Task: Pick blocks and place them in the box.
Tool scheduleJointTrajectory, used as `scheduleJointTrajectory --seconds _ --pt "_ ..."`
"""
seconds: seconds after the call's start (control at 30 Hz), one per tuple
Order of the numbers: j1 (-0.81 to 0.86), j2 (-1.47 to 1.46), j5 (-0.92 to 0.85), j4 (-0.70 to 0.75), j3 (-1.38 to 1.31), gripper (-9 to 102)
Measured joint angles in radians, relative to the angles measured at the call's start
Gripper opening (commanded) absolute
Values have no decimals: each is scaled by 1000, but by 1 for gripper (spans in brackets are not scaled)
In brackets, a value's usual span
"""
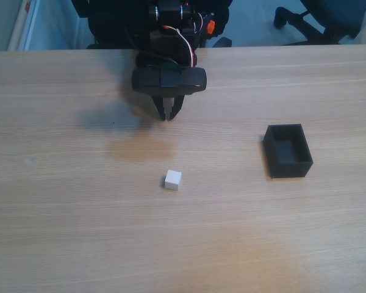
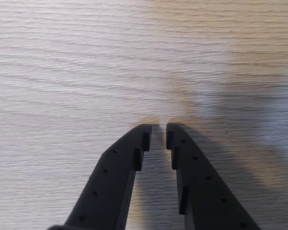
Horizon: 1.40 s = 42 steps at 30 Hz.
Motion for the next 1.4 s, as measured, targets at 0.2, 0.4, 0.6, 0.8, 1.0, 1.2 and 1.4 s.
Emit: scheduleJointTrajectory --seconds 0.2,0.4,0.6,0.8,1.0,1.2,1.4 --pt "-17 0 0 0 0 0" --pt "-15 0 0 0 0 0" --pt "-38 -37 31 -5 -12 1" --pt "-72 -141 101 -84 -71 3" --pt "-107 -273 181 -233 -126 8" --pt "-129 -416 225 -354 -209 21" --pt "-130 -552 229 -462 -262 22"
